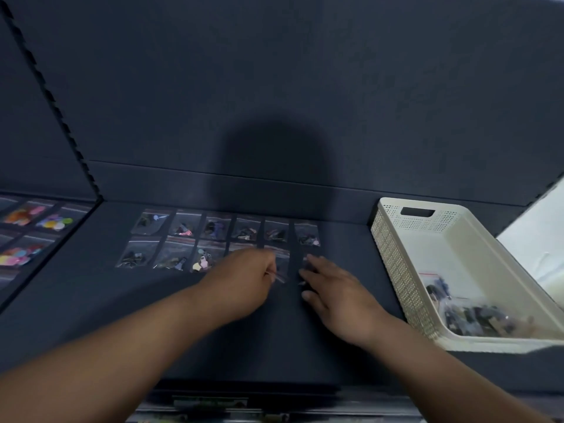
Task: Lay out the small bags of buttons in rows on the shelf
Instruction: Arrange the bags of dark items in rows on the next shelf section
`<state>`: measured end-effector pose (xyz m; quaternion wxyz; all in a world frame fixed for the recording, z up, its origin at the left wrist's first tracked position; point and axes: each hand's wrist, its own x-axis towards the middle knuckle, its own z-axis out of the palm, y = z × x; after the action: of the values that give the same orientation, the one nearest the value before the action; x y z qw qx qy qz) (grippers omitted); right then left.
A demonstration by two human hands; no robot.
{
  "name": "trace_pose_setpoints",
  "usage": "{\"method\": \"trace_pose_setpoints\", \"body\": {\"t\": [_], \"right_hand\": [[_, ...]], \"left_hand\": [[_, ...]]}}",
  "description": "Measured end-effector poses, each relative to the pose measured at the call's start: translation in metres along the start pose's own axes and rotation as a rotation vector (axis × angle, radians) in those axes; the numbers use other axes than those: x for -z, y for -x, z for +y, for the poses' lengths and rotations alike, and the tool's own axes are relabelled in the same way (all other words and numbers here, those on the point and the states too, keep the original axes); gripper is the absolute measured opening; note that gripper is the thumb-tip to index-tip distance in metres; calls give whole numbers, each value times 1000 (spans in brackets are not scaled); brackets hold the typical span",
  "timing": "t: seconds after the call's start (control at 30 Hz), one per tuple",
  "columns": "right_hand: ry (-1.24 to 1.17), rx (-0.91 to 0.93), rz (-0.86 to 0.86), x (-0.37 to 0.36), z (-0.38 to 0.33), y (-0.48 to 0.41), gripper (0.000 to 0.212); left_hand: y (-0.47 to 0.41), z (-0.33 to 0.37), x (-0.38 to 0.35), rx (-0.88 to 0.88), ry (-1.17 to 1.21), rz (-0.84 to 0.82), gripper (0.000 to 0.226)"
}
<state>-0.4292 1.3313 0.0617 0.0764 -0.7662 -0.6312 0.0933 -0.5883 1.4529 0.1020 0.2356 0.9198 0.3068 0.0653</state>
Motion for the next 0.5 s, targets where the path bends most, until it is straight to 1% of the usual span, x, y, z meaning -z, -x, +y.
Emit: {"method": "trace_pose_setpoints", "body": {"t": [0.07, 0.13, 0.23, 0.3, 0.43, 0.5], "right_hand": [[14, -13, -79, -2, 1, 0, 59], [36, -12, -116, -6, 3, 1, 67], [34, -7, -130, -7, 4, -2, 65], [27, -2, -126, -7, 5, -4, 67], [35, -20, -50, -11, 7, -1, 89], [30, -26, -38, -13, 8, 3, 90]], "left_hand": [[-2, 2, -3, -61, -64, 7, 10], [-5, 3, -7, -87, -88, -31, 11], [-9, -1, -13, -89, -107, -112, 10], [-10, -2, -16, -110, -130, -133, 11], [-10, -1, -17, -150, -127, -141, 14], [-11, -1, -17, -154, -126, -139, 14]]}}
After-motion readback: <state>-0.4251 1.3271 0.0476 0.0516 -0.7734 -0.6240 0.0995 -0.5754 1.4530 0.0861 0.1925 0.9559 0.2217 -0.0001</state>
